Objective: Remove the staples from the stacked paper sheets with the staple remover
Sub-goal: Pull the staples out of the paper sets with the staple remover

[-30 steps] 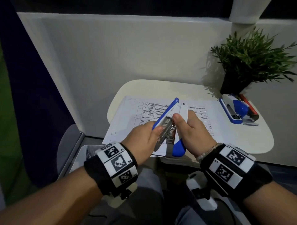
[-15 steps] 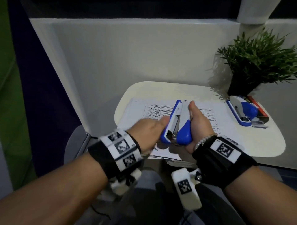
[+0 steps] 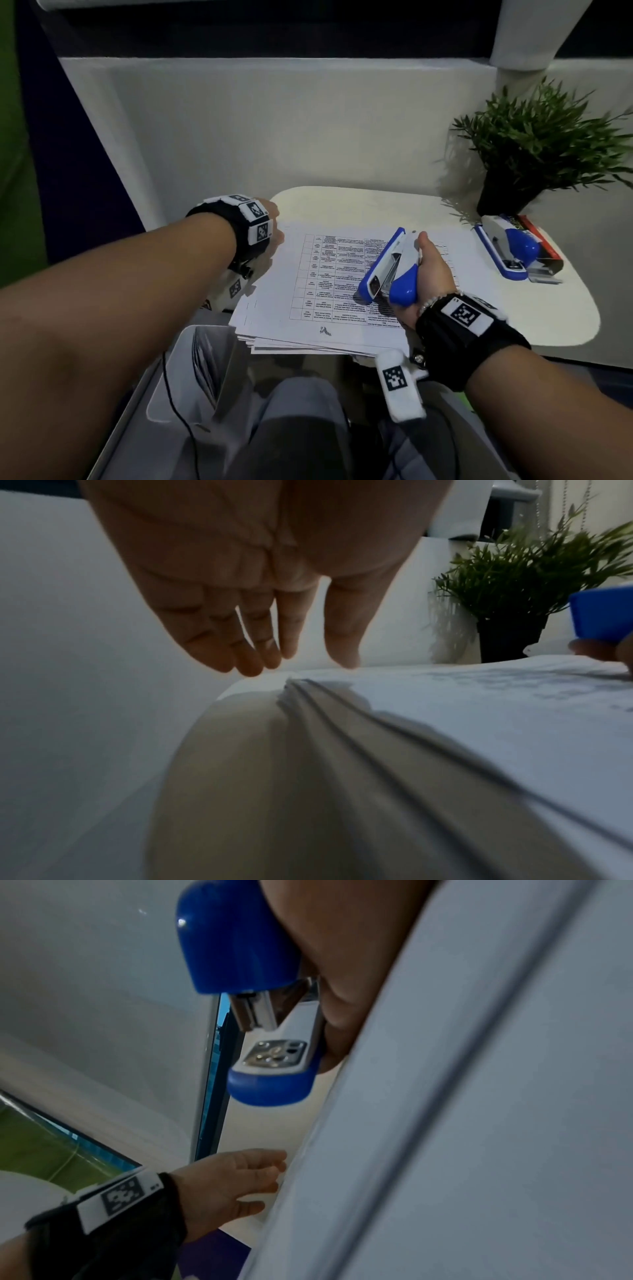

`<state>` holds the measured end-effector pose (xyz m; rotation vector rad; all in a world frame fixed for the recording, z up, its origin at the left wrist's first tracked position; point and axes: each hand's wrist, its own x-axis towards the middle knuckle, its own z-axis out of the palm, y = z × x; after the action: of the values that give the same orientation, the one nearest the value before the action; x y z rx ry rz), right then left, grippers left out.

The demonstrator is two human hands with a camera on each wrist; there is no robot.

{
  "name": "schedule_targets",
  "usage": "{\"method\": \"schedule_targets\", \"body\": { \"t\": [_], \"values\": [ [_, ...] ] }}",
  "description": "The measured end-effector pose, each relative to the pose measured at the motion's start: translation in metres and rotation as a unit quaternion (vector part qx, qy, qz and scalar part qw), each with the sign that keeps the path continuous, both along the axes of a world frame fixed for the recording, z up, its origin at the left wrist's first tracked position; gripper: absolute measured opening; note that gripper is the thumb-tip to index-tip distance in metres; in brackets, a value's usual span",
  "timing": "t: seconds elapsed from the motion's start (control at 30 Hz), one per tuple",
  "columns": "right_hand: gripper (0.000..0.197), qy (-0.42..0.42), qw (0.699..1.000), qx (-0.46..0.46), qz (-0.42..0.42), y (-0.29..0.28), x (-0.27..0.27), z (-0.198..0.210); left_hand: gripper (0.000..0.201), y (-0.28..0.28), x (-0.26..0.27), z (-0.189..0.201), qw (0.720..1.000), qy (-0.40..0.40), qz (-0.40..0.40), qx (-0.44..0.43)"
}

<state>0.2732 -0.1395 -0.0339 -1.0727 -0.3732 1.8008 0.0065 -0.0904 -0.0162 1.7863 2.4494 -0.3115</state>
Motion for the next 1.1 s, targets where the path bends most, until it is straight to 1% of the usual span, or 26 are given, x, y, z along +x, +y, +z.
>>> {"method": "schedule_targets", "body": {
  "t": [0.03,0.07,0.1,0.17,0.23,0.27,0.3,0.33,0.37,0.4,0.43,0.47,0.5,0.57,0.67,0.77,0.8,0.87,0.97,1.0,1.03,1.1],
  "values": [
    [0.037,-0.007,1.0,0.0,0.0,0.0,0.0,0.001,0.071,0.003,0.002,0.001,1.0,0.008,-0.011,-0.009],
    [0.035,-0.012,1.0,0.0,0.0,-0.001,0.0,0.002,0.074,0.006,0.003,0.002,0.999,0.014,-0.028,-0.023],
    [0.033,-0.016,1.0,0.001,-0.001,-0.001,-0.001,0.002,0.068,0.007,0.008,0.005,0.998,0.028,-0.042,-0.047],
    [0.029,-0.017,1.0,0.002,-0.004,-0.001,-0.001,0.003,0.044,0.01,0.016,0.006,0.994,0.041,-0.068,-0.075],
    [0.027,-0.02,1.0,0.002,-0.006,-0.002,-0.002,0.004,0.033,0.01,0.022,0.005,0.99,0.061,-0.1,-0.077],
    [0.026,-0.02,1.0,0.002,-0.007,-0.002,-0.002,0.004,0.019,0.011,0.023,0.003,0.989,0.054,-0.12,-0.067],
    [0.026,-0.019,1.0,0.003,-0.009,-0.002,-0.002,0.004,0.011,0.01,0.025,0.003,0.987,0.055,-0.134,-0.067],
    [0.025,-0.019,1.0,0.004,-0.011,-0.002,-0.002,0.003,0.017,0.008,0.025,0.001,0.986,0.054,-0.147,-0.057],
    [0.024,-0.019,1.0,0.005,-0.013,-0.002,-0.001,0.003,0.015,0.006,0.025,0.001,0.987,0.057,-0.131,-0.072],
    [0.023,-0.02,1.0,0.006,-0.013,-0.003,-0.002,0.003,0.021,0.005,0.023,-0.003,0.989,0.046,-0.126,-0.062],
    [0.023,-0.021,1.0,0.007,-0.013,-0.003,-0.002,0.002,0.036,0.006,0.022,-0.005,0.99,0.054,-0.107,-0.072],
    [0.023,-0.02,1.0,0.009,-0.011,-0.003,-0.002,0.003,0.046,0.005,0.019,-0.006,0.991,0.048,-0.102,-0.07],
    [0.023,-0.019,1.0,0.01,-0.009,-0.003,-0.002,0.003,0.051,0.004,0.017,-0.005,0.992,0.05,-0.089,-0.072],
    [0.023,-0.018,1.0,0.008,-0.009,-0.004,-0.001,0.002,0.053,0.004,0.015,-0.005,0.994,0.046,-0.076,-0.067],
    [0.022,-0.018,1.0,0.01,-0.005,-0.003,-0.001,0.001,0.056,0.007,0.016,-0.006,0.995,0.037,-0.077,-0.054],
    [0.022,-0.016,1.0,0.01,-0.005,-0.002,-0.001,0.0,0.072,0.01,0.022,-0.003,0.996,0.03,-0.058,-0.063],
    [0.021,-0.016,1.0,0.01,-0.006,-0.002,-0.001,0.0,0.074,0.012,0.022,-0.003,0.995,0.032,-0.058,-0.069],
    [0.021,-0.02,1.0,0.01,-0.004,-0.003,0.0,-0.001,0.068,0.014,0.025,-0.001,0.994,0.051,-0.058,-0.08],
    [0.021,-0.021,1.0,0.008,-0.002,-0.002,0.0,-0.001,0.033,0.02,0.028,0.0,0.989,0.077,-0.072,-0.103],
    [0.021,-0.022,1.0,0.009,-0.002,-0.003,0.0,-0.001,0.03,0.026,0.027,-0.004,0.988,0.072,-0.079,-0.109],
    [0.021,-0.024,1.0,0.009,-0.003,-0.002,0.0,-0.001,0.03,0.035,0.022,-0.013,0.988,0.068,-0.079,-0.114],
    [0.02,-0.028,1.0,0.008,-0.004,-0.002,0.0,-0.001,0.029,0.033,0.024,-0.014,0.989,0.058,-0.078,-0.115]
  ]
}}
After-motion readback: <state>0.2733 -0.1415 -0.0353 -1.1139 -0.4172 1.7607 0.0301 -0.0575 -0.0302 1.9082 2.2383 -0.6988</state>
